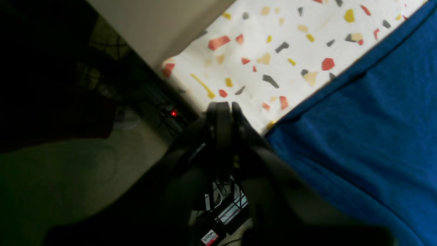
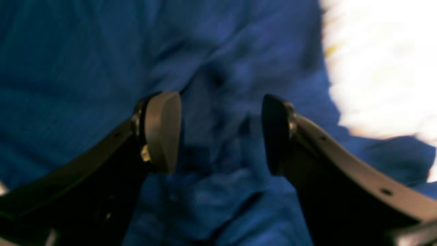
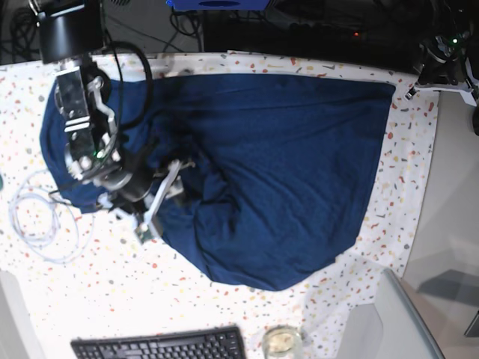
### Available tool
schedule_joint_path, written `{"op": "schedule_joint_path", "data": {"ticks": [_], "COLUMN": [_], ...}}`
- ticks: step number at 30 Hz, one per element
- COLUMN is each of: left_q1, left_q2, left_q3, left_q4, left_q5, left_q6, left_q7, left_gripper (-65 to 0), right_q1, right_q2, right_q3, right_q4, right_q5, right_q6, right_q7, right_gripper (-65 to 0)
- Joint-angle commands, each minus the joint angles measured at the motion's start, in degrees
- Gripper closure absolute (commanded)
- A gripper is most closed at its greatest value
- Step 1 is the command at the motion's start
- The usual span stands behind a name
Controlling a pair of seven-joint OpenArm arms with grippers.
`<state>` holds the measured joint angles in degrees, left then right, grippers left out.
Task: Layout the t-shirt on the table in an organized manner, then fold the t-shirt properly
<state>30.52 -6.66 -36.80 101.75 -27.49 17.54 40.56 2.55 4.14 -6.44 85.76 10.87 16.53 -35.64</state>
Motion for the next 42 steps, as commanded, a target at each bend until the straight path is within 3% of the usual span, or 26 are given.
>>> {"op": "schedule_joint_path", "data": {"ticks": [1, 4, 9, 17, 19, 23, 26, 32, 36, 42], "left_q1": [0.29, 0.29, 0.29, 0.29, 0.29, 0.29, 0.29, 0.2, 0.03, -0.24], "left_q2": [-0.51, -0.51, -0.6, -0.77, -0.77, -0.77, -0.77, -0.77, -0.77, -0.77], "left_q3": [-0.43, -0.17, -0.08, -0.08, -0.08, -0.08, -0.08, -0.08, -0.08, -0.08], "left_q4": [0.79, 0.79, 0.79, 0.79, 0.79, 0.79, 0.79, -0.44, -1.05, -1.14], "left_q5": [0.01, 0.01, 0.01, 0.01, 0.01, 0.01, 0.01, 0.01, 0.01, 0.01], "left_q6": [-0.09, -0.09, -0.09, -0.09, -0.09, -0.09, -0.09, -0.09, -0.09, -0.09], "left_q7": [-0.86, -0.86, -0.86, -0.86, -0.86, -0.86, -0.86, -0.86, -0.86, -0.86], "left_gripper": [0.0, 0.0, 0.0, 0.0, 0.0, 0.0, 0.0, 0.0, 0.0, 0.0], "right_q1": [3.12, 9.89, 17.1, 16.05, 15.96, 15.96, 15.96, 14.64, 14.73, 15.08], "right_q2": [0.12, 0.47, 1.97, 2.06, 2.06, 2.06, 2.06, 2.14, 2.32, 2.14], "right_q3": [2.52, 6.39, 6.74, 7.1, 7.1, 7.1, 7.1, 7.01, 7.1, 6.83], "right_q4": [-0.88, -10.46, -26.28, -27.87, -27.87, -27.87, -27.51, -19.16, -15.21, -16.09], "right_q5": [0.25, 0.25, 0.33, 0.42, 0.42, 0.51, 0.51, 0.51, 0.42, 0.33], "right_q6": [-0.23, -0.23, -0.14, -0.05, -0.05, -0.05, -0.05, -0.05, -0.05, -0.05], "right_q7": [1.22, 1.13, 1.13, 1.13, 1.13, 1.13, 1.04, 0.87, -3.09, -3.62], "right_gripper": [-35.7, -35.9, -35.9, -34.5, -26.9, 0.0, -2.1, 0.0, 0.0, -0.2]}}
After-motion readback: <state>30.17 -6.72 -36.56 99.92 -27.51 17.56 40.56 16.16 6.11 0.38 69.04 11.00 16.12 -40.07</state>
